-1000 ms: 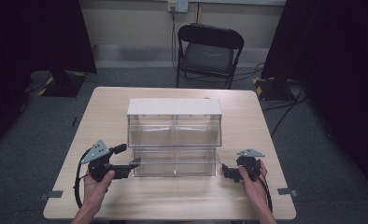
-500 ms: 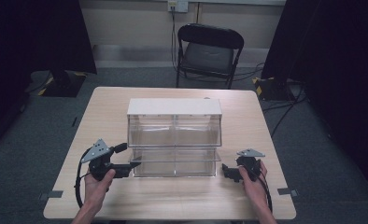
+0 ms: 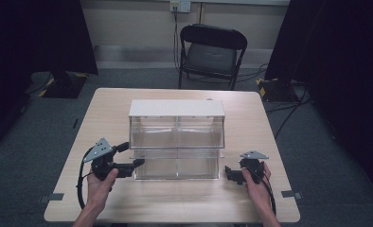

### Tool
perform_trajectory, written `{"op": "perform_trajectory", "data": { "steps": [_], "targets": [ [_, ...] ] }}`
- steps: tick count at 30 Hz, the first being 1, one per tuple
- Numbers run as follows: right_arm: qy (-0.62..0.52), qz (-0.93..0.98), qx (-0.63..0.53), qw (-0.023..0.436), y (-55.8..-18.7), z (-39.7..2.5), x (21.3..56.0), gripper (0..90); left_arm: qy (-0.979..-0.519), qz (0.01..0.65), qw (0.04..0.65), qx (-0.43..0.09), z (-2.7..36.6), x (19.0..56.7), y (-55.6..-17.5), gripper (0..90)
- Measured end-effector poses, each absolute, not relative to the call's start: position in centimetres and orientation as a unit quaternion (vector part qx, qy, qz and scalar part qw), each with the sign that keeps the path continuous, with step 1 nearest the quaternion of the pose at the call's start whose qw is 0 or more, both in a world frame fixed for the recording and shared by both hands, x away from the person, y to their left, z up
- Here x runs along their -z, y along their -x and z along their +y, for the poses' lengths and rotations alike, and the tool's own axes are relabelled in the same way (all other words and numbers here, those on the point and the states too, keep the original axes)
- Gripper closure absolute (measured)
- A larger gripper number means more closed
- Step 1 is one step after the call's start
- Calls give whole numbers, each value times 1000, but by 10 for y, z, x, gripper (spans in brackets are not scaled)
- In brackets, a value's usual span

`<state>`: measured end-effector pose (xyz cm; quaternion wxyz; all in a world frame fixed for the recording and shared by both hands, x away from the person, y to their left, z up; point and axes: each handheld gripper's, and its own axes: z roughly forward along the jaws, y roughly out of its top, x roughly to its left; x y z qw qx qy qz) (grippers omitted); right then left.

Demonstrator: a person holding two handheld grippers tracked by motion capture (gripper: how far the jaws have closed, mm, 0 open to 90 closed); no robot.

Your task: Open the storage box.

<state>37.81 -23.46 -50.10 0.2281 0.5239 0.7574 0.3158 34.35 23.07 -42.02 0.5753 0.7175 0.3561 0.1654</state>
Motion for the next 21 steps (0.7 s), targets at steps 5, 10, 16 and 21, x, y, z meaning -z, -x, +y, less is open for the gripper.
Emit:
{"op": "perform_trajectory", "data": {
  "steps": [5, 10, 16, 21],
  "targets": [
    [-524, 758, -316, 228, -378, -235, 501, 32, -718, 356, 575, -165, 230, 420, -344, 153],
    [-524, 758, -316, 228, -378, -235, 501, 32, -719, 356, 573, -168, 229, 419, -345, 149],
    [-524, 757, -316, 228, -378, -235, 501, 32, -721, 357, 570, -168, 228, 418, -347, 148],
    [-524, 757, -316, 228, -378, -235, 501, 32, -717, 360, 573, -166, 227, 418, -348, 140]
  ]
}}
